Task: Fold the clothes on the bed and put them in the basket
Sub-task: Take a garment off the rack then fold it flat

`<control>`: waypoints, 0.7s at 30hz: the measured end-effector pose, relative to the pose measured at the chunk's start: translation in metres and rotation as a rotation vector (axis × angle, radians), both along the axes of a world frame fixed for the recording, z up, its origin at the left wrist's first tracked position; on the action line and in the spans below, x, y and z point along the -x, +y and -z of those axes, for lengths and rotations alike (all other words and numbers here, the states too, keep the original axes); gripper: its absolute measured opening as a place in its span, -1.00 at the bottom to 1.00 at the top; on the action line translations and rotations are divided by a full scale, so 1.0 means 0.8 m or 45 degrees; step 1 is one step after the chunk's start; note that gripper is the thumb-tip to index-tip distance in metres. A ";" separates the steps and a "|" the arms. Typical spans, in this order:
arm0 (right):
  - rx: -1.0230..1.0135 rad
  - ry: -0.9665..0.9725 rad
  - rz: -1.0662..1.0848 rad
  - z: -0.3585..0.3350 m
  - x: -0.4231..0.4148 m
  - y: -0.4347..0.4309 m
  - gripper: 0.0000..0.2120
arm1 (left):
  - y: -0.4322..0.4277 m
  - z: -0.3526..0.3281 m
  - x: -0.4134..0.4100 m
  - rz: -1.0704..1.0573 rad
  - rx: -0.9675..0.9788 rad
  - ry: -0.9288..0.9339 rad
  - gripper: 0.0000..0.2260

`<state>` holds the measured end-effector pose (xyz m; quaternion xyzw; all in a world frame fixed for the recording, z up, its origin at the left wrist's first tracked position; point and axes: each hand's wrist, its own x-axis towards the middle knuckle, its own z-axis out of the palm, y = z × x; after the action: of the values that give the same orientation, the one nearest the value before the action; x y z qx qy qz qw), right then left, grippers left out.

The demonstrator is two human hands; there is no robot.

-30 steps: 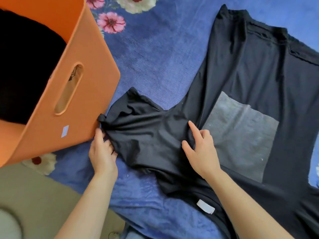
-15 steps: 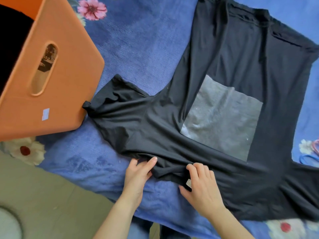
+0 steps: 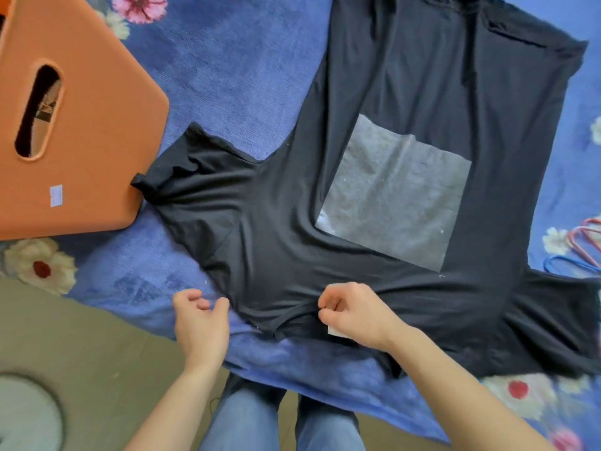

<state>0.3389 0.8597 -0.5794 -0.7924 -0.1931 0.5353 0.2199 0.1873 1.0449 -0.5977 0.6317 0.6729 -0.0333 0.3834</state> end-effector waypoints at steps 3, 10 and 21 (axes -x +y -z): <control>-0.071 -0.302 0.297 0.004 -0.038 0.002 -0.95 | -0.001 -0.017 -0.049 0.212 -0.272 -0.198 -0.72; -0.051 -0.824 0.319 0.020 -0.148 -0.006 -0.59 | 0.027 -0.004 -0.241 0.839 -0.421 -0.371 -0.55; 0.227 -0.999 0.437 0.038 -0.336 -0.050 -0.51 | 0.073 0.034 -0.338 0.552 -0.436 0.045 -0.93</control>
<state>0.6080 0.8200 -0.6102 -0.9722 -0.0805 0.1641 0.1463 0.4576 1.1032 -0.6245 0.8159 0.5244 -0.0115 0.2432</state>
